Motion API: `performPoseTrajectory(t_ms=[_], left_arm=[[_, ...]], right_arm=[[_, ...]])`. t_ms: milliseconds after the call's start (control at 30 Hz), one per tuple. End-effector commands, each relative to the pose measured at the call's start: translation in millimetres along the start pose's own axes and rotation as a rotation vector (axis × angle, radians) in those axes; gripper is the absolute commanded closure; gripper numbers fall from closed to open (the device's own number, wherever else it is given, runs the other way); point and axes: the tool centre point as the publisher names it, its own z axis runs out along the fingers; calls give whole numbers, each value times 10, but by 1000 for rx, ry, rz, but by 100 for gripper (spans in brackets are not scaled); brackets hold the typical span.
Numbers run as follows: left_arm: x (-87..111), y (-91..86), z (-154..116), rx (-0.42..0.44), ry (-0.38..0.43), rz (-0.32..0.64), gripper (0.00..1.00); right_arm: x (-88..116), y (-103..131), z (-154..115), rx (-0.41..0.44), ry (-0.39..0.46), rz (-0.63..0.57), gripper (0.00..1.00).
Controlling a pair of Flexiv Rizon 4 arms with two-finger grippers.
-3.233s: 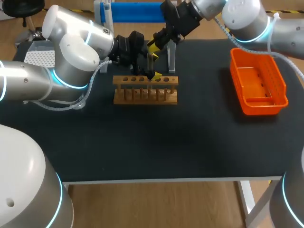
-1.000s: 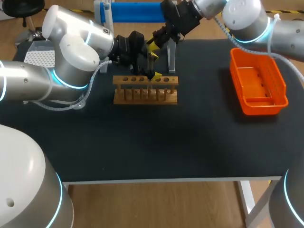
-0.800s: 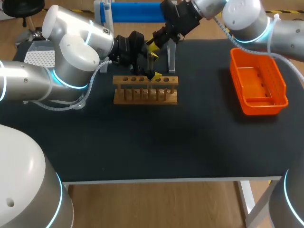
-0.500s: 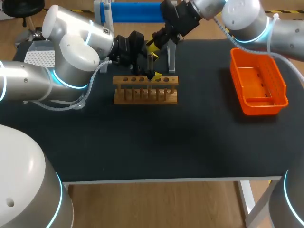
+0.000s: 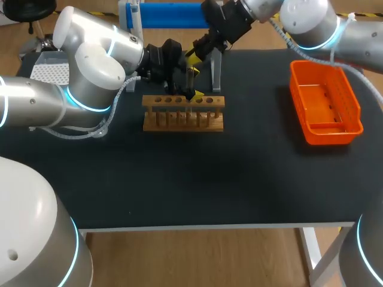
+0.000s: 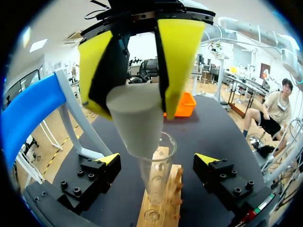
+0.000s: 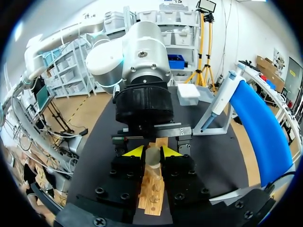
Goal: Invert the test tube, pick up the pipette, mount the tip to pipette, aspirate from beaker and dispense into the tube, eject the tip, return the pipette, and cap with the stopper.
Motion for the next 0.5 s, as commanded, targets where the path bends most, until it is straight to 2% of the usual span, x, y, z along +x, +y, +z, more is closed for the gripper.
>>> performPoseTrajectory(t_ms=[33, 500], left_arm=[[-14, -6, -2, -4, 5, -1, 0], [-14, -6, -2, -4, 5, -1, 0]], right_arm=[[23, 6, -46, 0, -2, 1, 100], [74, 4, 0, -5, 6, -5, 100]])
